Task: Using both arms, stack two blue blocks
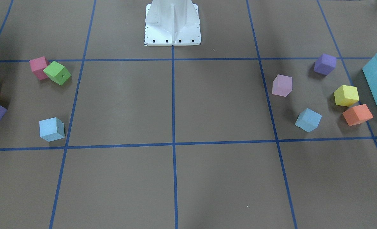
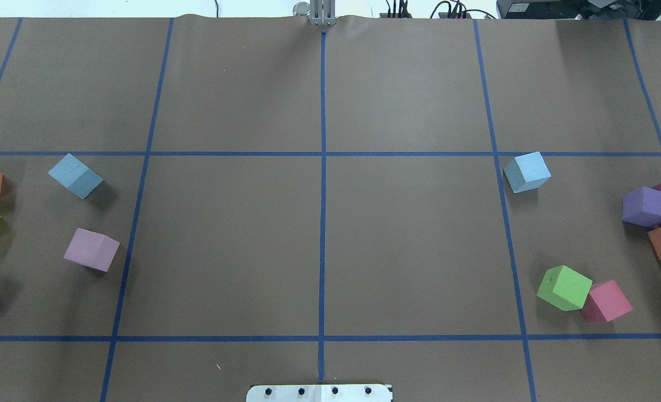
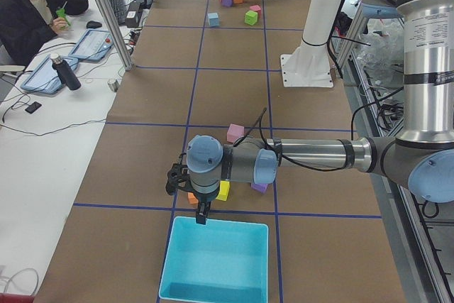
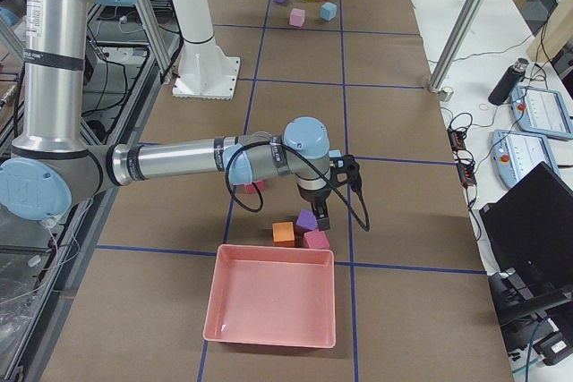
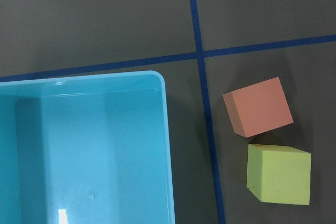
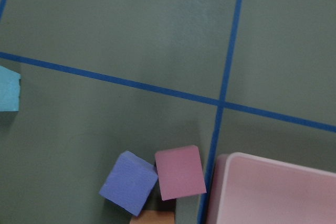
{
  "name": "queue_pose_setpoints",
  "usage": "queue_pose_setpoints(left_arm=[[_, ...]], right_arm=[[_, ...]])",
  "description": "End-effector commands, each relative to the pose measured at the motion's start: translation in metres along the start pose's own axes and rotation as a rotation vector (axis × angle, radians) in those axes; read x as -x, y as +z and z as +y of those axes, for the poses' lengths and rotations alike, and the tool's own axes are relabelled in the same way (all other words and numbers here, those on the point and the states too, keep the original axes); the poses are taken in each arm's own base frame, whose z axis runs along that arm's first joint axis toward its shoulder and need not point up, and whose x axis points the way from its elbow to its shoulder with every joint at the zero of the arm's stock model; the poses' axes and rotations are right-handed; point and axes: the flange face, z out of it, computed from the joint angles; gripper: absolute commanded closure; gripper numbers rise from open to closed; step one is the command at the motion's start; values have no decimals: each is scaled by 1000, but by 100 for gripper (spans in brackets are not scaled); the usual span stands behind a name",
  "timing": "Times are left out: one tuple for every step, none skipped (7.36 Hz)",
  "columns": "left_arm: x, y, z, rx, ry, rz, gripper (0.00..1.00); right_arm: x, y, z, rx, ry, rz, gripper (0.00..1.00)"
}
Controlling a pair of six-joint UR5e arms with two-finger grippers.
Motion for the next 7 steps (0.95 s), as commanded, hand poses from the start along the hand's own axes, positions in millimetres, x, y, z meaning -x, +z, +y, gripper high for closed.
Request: queue_pose_setpoints(left_arm=[[0,0,0,-1,1,0,1],[0,0,0,0,0,0,1],[0,0,0,0,0,0,1],[0,0,0,-1,1,0,1],[0,0,0,0,0,0,1],[0,0,0,-1,1,0,1],[0,0,0,-1,1,0,1]], right_arm=[[77,27,-63,-24,-127,-96,0],[120,50,-82,8,-64,-104,0],[155,67,-99,8,2,-66,0],[184,79,-111,5,60,-53,0],[212,99,-112,22,37,-44,0],[231,125,-108,43,72,-11,0],[247,144,-105,50,87,20,0]])
